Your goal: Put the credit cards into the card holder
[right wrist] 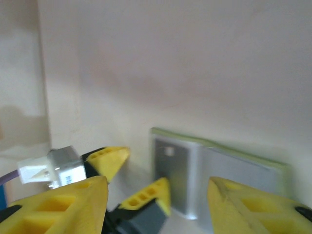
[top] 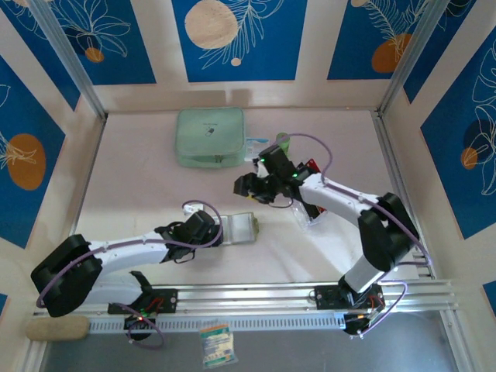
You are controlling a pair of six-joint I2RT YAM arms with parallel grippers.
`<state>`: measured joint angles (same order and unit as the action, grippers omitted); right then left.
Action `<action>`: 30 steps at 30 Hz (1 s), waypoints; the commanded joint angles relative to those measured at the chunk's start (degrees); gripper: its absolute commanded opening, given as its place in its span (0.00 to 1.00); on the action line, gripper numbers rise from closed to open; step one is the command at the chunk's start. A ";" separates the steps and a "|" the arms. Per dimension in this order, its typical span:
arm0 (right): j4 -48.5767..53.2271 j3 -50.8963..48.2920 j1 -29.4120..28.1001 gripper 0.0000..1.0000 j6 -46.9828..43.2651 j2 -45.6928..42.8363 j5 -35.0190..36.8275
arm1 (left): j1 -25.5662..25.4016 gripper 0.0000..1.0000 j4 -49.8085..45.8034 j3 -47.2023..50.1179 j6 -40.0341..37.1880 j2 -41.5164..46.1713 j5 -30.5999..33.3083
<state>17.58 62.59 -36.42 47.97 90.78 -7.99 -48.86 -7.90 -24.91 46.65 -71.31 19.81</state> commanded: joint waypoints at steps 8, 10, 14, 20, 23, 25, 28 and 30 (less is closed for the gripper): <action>26.06 -1.05 10.31 0.50 -18.87 -7.95 23.43 | 0.48 1.00 -2.33 0.47 1.59 -0.06 1.56; 27.74 -1.39 11.70 0.47 -19.58 -8.62 26.33 | 0.52 1.00 -2.47 0.35 1.60 0.09 1.76; 29.73 -2.07 13.85 0.44 -20.62 -8.89 30.03 | 0.50 1.00 -3.28 -0.02 1.39 -0.04 2.33; 30.84 -2.56 14.71 0.42 -21.59 -8.01 32.95 | 0.52 1.00 -4.07 -0.16 1.25 -0.05 2.80; 30.85 -2.79 14.72 0.41 -21.84 -7.16 33.72 | 0.52 1.00 -3.87 -0.03 1.25 -0.01 2.73; 30.63 -3.05 14.63 0.39 -22.04 -6.53 33.81 | 0.52 1.00 -3.50 0.01 1.18 -0.03 2.60; 29.99 -3.51 14.46 0.38 -22.21 -5.57 33.71 | 0.52 1.00 -3.29 -0.05 1.30 -0.18 2.49; 29.71 -3.78 14.36 0.37 -22.28 -5.03 33.57 | 0.52 1.00 -3.24 -0.04 1.39 -0.17 2.46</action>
<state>46.72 60.14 -21.89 26.44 84.62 24.95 -48.86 -8.10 -24.91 47.13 -71.33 20.21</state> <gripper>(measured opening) 0.375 0.997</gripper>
